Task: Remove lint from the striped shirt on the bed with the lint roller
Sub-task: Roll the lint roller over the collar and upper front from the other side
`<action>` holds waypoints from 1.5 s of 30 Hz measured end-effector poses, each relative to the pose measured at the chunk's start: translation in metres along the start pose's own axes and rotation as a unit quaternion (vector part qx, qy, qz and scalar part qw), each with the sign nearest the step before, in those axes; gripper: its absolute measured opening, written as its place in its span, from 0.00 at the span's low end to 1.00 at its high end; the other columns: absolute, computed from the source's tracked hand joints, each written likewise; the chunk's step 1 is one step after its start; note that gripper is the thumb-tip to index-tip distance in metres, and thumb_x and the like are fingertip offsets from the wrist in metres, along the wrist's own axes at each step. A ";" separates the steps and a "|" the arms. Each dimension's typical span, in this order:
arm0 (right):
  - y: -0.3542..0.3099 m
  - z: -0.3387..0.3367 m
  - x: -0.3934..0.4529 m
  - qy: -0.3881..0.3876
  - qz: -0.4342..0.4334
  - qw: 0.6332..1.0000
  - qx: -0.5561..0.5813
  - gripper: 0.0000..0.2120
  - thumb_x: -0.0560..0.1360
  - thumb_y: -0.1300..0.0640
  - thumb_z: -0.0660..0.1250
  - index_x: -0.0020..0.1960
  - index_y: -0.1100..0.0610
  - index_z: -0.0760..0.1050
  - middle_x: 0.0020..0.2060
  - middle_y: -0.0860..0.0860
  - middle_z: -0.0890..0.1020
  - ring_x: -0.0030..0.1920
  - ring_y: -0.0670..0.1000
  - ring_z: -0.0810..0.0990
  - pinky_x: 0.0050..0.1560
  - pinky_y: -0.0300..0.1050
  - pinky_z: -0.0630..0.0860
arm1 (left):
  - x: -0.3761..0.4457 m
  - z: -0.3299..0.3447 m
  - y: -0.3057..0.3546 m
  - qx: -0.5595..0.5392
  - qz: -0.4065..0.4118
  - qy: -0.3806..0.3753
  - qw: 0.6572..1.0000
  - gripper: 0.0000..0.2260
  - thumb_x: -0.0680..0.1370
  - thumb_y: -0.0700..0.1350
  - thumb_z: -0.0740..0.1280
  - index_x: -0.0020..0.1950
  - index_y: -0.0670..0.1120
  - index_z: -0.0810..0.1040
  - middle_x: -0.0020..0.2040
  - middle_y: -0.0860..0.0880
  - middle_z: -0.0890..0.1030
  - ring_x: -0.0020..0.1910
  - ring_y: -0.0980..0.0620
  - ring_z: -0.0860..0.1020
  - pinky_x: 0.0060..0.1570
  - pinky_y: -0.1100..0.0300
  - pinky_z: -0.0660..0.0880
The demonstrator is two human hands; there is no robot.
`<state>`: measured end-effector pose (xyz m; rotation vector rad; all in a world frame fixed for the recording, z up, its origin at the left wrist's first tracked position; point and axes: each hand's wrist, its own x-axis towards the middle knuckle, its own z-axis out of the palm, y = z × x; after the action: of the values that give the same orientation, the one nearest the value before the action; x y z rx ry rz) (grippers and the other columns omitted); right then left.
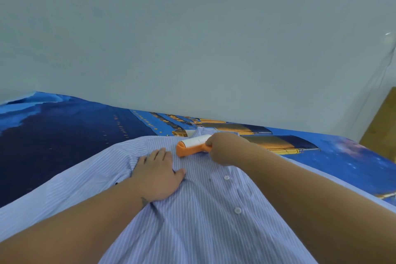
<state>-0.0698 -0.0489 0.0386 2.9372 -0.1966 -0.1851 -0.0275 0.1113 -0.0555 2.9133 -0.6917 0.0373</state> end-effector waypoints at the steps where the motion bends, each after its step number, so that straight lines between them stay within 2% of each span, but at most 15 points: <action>1: -0.002 -0.002 0.004 0.001 -0.001 1.000 -0.009 0.13 0.77 0.58 0.58 0.60 0.57 0.74 0.53 0.54 0.79 0.47 0.54 0.75 0.43 0.44 0.71 | 0.000 0.000 0.000 -0.001 -0.001 -0.002 1.000 0.34 0.78 0.64 0.48 0.78 0.46 0.52 0.79 0.47 0.51 0.78 0.48 0.51 0.74 0.46 0.51; 4: -0.009 -0.004 0.016 0.005 -0.001 1.000 -0.019 0.13 0.78 0.56 0.58 0.62 0.56 0.71 0.46 0.54 0.76 0.46 0.55 0.74 0.45 0.46 0.73 | 0.000 0.001 -0.001 -0.003 -0.003 -0.005 1.000 0.35 0.77 0.65 0.48 0.78 0.45 0.50 0.79 0.47 0.50 0.78 0.48 0.50 0.74 0.46 0.50; 6: -0.012 -0.004 0.022 0.022 -0.009 1.000 -0.018 0.13 0.79 0.56 0.57 0.59 0.59 0.73 0.43 0.53 0.74 0.44 0.54 0.73 0.44 0.45 0.71 | -0.001 0.001 0.000 -0.001 -0.002 -0.004 1.000 0.35 0.77 0.65 0.48 0.78 0.45 0.50 0.79 0.47 0.50 0.78 0.48 0.50 0.74 0.46 0.50; 11: -0.019 -0.013 0.023 0.002 -0.013 1.000 -0.021 0.14 0.78 0.59 0.57 0.60 0.59 0.75 0.51 0.55 0.77 0.52 0.54 0.76 0.46 0.45 0.69 | -0.001 0.000 0.000 0.003 0.000 -0.005 1.000 0.35 0.77 0.65 0.47 0.78 0.45 0.49 0.79 0.47 0.50 0.78 0.48 0.49 0.74 0.46 0.49; 13: -0.019 -0.014 0.019 0.003 -0.022 1.000 -0.019 0.14 0.78 0.60 0.56 0.59 0.61 0.76 0.48 0.55 0.76 0.48 0.54 0.75 0.45 0.44 0.69 | -0.001 0.000 0.000 0.003 0.001 -0.007 1.000 0.35 0.77 0.66 0.47 0.78 0.45 0.49 0.79 0.47 0.50 0.78 0.48 0.49 0.74 0.45 0.49; 15: -0.015 -0.012 0.013 0.007 -0.023 1.000 -0.018 0.14 0.78 0.60 0.55 0.58 0.61 0.76 0.46 0.54 0.74 0.43 0.53 0.73 0.39 0.42 0.70 | -0.001 0.000 0.000 0.005 0.001 -0.005 1.000 0.35 0.77 0.66 0.47 0.78 0.45 0.50 0.79 0.47 0.50 0.78 0.48 0.50 0.74 0.45 0.49; 20: -0.005 -0.004 -0.004 0.010 -0.022 1.000 -0.014 0.14 0.79 0.57 0.56 0.60 0.59 0.75 0.52 0.54 0.79 0.45 0.52 0.74 0.34 0.40 0.68 | -0.002 0.000 0.001 0.007 -0.001 -0.005 1.000 0.35 0.77 0.66 0.47 0.78 0.46 0.51 0.79 0.47 0.50 0.78 0.48 0.50 0.74 0.45 0.50; 23: 0.001 0.001 -0.012 0.007 -0.025 1.000 0.000 0.14 0.80 0.58 0.56 0.62 0.58 0.74 0.56 0.55 0.79 0.51 0.54 0.76 0.41 0.41 0.67 | -0.001 -0.001 0.001 0.012 -0.001 -0.007 1.000 0.35 0.77 0.66 0.47 0.78 0.46 0.50 0.79 0.47 0.50 0.78 0.48 0.49 0.74 0.45 0.50; 27: 0.008 0.006 -0.022 -0.001 -0.020 1.000 0.022 0.12 0.78 0.61 0.57 0.58 0.58 0.74 0.47 0.54 0.75 0.46 0.54 0.72 0.36 0.42 0.67 | -0.002 0.000 0.001 0.010 -0.002 -0.010 1.000 0.35 0.78 0.65 0.47 0.78 0.46 0.49 0.79 0.47 0.49 0.78 0.48 0.49 0.74 0.46 0.49; 28: 0.010 0.007 -0.024 -0.001 -0.018 0.999 0.035 0.12 0.78 0.61 0.57 0.58 0.58 0.74 0.47 0.54 0.75 0.46 0.54 0.72 0.39 0.42 0.68 | -0.002 -0.001 0.001 0.010 -0.002 -0.009 1.000 0.35 0.78 0.65 0.47 0.78 0.45 0.49 0.79 0.47 0.50 0.78 0.48 0.49 0.74 0.46 0.49; 32: 0.017 0.012 -0.035 0.008 -0.008 0.998 0.067 0.14 0.79 0.58 0.56 0.62 0.55 0.74 0.55 0.55 0.78 0.51 0.55 0.76 0.48 0.44 0.71 | -0.002 0.000 0.001 0.011 -0.002 -0.004 1.000 0.35 0.77 0.65 0.47 0.78 0.45 0.51 0.79 0.47 0.51 0.77 0.48 0.50 0.73 0.46 0.50; 36: 0.024 0.013 -0.045 0.011 -0.014 0.998 0.058 0.14 0.79 0.57 0.56 0.61 0.57 0.75 0.55 0.56 0.79 0.52 0.56 0.77 0.47 0.45 0.71 | -0.001 0.001 0.001 0.011 -0.005 -0.004 1.000 0.35 0.77 0.66 0.47 0.78 0.45 0.51 0.79 0.47 0.51 0.77 0.48 0.50 0.73 0.46 0.50; 38: 0.027 0.011 -0.049 0.011 -0.022 0.998 0.051 0.14 0.79 0.57 0.56 0.60 0.57 0.76 0.53 0.55 0.78 0.49 0.55 0.77 0.43 0.44 0.69 | 0.000 0.002 0.000 0.011 -0.007 -0.007 1.000 0.36 0.77 0.66 0.47 0.78 0.45 0.50 0.79 0.47 0.50 0.78 0.47 0.50 0.73 0.46 0.50; 42: 0.039 0.000 -0.057 0.002 -0.039 0.999 0.028 0.11 0.80 0.54 0.56 0.50 0.55 0.76 0.43 0.52 0.75 0.34 0.48 0.71 0.31 0.40 0.65 | 0.000 0.002 0.000 0.010 -0.011 -0.009 1.000 0.36 0.77 0.66 0.47 0.78 0.45 0.49 0.79 0.47 0.49 0.78 0.48 0.49 0.74 0.46 0.49; 45: 0.053 -0.010 -0.066 -0.042 -0.036 0.998 0.042 0.16 0.80 0.45 0.55 0.56 0.50 0.77 0.40 0.54 0.80 0.28 0.49 0.75 0.24 0.37 0.71 | 0.001 0.003 0.000 0.010 -0.010 -0.007 1.000 0.36 0.77 0.66 0.47 0.78 0.45 0.49 0.79 0.47 0.49 0.78 0.48 0.49 0.74 0.47 0.49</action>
<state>-0.1399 -0.0893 0.0661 3.0251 -0.1135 -0.3179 -0.0269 0.1107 -0.0582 2.9415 -0.6691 0.0206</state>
